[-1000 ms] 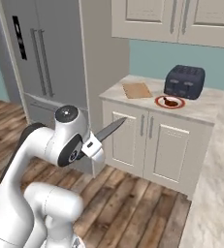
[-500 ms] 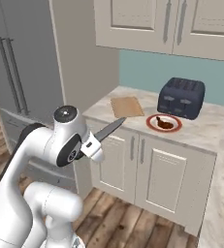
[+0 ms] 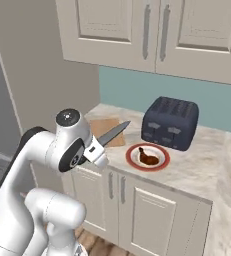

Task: Pick up the knife from the drawer and place it on the cutting board. Then place the meat from the plate to the cutting board.

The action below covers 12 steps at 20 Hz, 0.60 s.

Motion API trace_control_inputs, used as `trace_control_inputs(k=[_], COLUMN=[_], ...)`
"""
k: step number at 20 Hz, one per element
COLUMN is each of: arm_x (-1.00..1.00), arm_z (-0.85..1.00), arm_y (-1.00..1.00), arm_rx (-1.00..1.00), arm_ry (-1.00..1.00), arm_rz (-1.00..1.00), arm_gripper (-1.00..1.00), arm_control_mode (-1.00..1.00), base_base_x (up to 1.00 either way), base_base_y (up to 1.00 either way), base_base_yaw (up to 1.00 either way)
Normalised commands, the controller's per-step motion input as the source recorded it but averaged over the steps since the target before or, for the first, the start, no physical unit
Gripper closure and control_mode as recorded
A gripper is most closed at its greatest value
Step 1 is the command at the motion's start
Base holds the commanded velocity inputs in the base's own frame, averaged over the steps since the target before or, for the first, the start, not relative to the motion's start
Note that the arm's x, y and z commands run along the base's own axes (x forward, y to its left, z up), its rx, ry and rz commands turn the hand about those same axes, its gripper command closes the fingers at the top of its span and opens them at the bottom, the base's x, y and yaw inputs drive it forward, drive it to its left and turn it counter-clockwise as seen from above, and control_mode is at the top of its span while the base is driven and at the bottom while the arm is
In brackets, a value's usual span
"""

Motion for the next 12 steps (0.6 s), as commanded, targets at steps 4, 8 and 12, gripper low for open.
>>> trace_control_inputs(k=[4, 8, 12], arm_x=[0.00, 0.00, 0.00], arm_z=[0.00, 0.00, 0.00], arm_y=[0.00, 0.00, 0.00], arm_rx=[0.00, 0.00, 0.00], arm_ry=[0.00, 0.00, 0.00], arm_rz=[0.00, 0.00, 0.00], arm_gripper=[1.00, 1.00, 1.00], arm_control_mode=[1.00, 1.00, 1.00], base_base_x=[1.00, 0.94, 0.78], base_base_y=[0.00, 0.04, 0.06], base_base_yaw=[-0.06, -0.01, -0.01])
